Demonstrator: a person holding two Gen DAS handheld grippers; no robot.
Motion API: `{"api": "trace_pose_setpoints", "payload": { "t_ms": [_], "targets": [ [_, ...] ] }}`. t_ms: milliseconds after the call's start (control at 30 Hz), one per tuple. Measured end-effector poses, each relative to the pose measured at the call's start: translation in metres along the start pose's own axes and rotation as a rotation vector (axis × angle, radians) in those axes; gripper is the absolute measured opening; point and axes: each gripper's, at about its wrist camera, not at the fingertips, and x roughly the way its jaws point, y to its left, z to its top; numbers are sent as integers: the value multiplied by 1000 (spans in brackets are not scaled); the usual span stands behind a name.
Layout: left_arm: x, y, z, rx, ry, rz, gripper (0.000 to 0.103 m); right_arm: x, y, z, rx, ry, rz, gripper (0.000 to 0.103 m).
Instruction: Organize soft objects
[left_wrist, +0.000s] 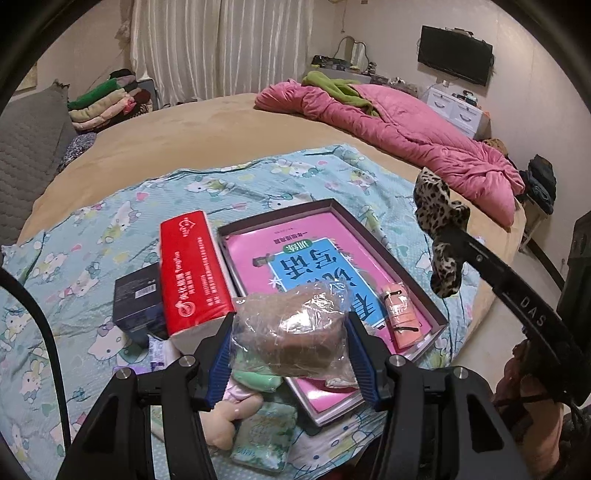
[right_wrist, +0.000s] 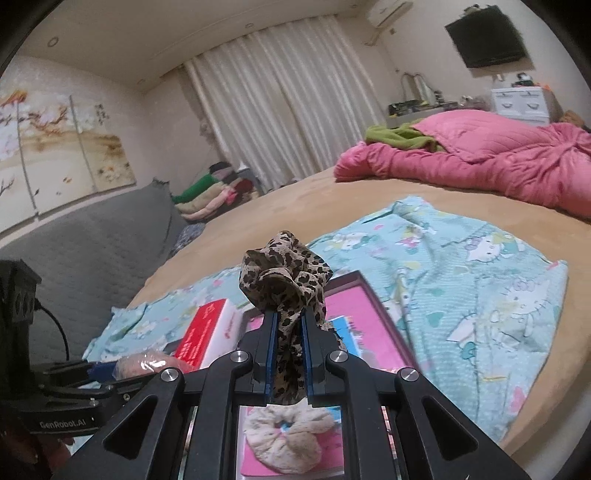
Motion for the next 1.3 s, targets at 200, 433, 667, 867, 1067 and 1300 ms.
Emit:
{"api": "trace_pose_setpoints", "payload": {
  "t_ms": [200,433,667,867,1067,1300],
  "targets": [
    [17,-13,3,24,24,-11,56,0,-15,1,43,5,-25,12],
    [43,-20,-2,31,75,-20,56,9,-22,-5,62,50,-41,12],
    [62,-23,-11,37,112,-37,56,18,-26,-11,66,96,-55,12],
    [74,-26,-19,43,146,-59,56,24,-29,-15,68,129,-60,12],
    [83,-30,-26,58,184,-75,56,31,-29,-18,60,158,-61,12],
    [96,-32,-34,65,223,-80,56,39,-27,-24,42,196,-64,12]
  ]
}}
